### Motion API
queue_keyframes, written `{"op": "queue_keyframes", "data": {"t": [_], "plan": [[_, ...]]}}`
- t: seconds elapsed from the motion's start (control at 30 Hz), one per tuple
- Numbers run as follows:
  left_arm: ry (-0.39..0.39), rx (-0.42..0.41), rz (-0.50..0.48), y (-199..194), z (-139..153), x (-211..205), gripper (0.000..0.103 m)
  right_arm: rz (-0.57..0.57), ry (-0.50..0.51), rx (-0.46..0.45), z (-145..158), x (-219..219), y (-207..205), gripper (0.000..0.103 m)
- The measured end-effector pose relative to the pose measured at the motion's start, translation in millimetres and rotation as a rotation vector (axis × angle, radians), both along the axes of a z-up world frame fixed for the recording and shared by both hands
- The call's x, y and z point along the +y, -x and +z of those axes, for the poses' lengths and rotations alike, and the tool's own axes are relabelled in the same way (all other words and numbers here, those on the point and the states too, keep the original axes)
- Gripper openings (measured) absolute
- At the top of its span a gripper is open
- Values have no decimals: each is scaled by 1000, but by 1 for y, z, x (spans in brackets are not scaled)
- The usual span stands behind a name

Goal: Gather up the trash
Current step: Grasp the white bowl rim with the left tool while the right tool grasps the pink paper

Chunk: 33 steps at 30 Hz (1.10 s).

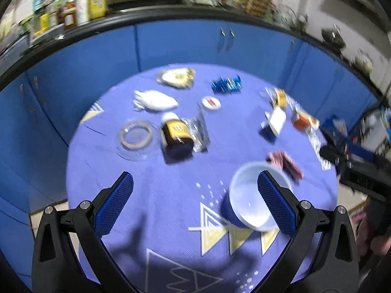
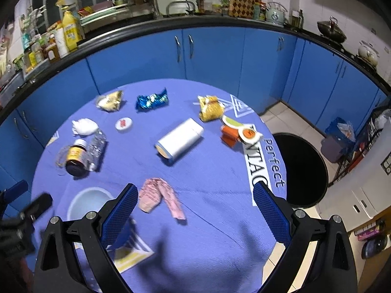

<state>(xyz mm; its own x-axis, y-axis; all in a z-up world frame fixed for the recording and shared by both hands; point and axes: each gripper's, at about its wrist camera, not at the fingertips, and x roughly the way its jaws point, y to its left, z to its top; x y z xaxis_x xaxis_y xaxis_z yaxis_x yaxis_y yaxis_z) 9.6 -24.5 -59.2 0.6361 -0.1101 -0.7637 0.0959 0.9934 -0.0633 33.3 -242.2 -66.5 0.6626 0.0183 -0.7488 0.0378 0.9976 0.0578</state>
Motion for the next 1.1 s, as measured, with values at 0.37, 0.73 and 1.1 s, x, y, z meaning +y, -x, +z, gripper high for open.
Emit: {"op": "queue_keyframes", "data": {"t": [0.37,0.73,1.1], "plan": [[15,160,-73,-25,-41,-20,92,39,30,50,-31,-4,-10,93],[19,205,-95,-30,-53,-20,29,177,20,60,-54,18,-11,91],[27,156,-50,-34,-40,-13,18,259,4,116,-68,26,-16,5]]}}
